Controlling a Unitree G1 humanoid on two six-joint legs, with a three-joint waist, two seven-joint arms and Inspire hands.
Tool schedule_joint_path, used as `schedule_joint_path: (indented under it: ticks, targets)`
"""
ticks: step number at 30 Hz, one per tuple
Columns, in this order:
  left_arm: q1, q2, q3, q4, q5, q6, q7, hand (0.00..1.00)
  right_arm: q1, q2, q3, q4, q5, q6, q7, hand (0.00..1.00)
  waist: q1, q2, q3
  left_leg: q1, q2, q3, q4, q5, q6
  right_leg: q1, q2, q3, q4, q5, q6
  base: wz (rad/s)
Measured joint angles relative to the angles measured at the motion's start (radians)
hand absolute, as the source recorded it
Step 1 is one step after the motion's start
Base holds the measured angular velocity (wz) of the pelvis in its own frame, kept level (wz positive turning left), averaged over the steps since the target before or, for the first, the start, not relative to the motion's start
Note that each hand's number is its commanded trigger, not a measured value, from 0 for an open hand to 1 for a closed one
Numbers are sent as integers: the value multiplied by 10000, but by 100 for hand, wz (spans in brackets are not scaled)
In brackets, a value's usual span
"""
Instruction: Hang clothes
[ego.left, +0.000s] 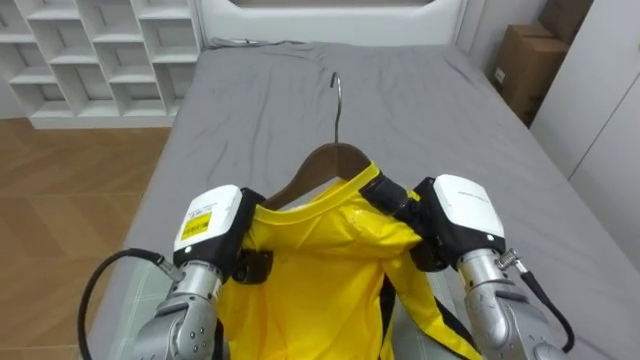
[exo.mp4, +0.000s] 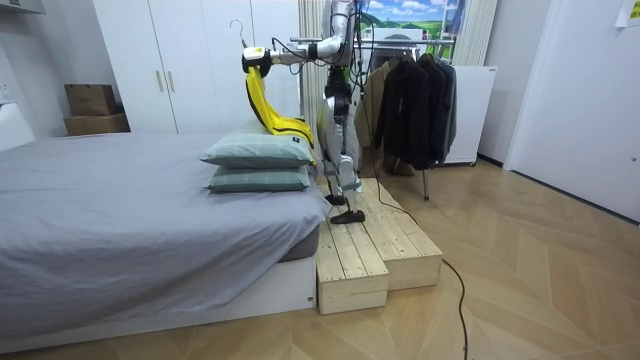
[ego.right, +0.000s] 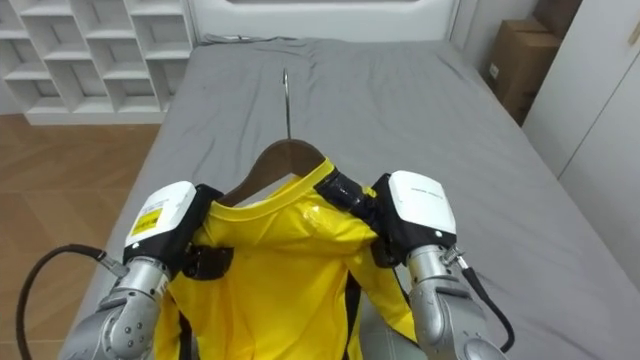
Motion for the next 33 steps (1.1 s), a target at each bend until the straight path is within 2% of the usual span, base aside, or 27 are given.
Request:
schedule_joint_path:
  ticks: [10,16,33]
  targets:
    - [-1,-439,-43,-355,-79,-43,2,0,6,107,215,61,-12,46,600,100,-58,-6,0,48,1,64,1,0,0,-32,4,18,14,-2,0,0]
    - [3,-463,-88,-393,-81,-197,-43,0,9,136,237,60,-49,115,702,100,-61,-49,24,81,6,111,-6,0,0,-6,1,18,22,-4,-1,0]
    - [143,-443,-263,-393,-104,-321,-297,0,506,353,170,75,7,98,618,100,-88,-41,26,71,4,106,-5,0,0,32,3,23,31,-7,0,0]
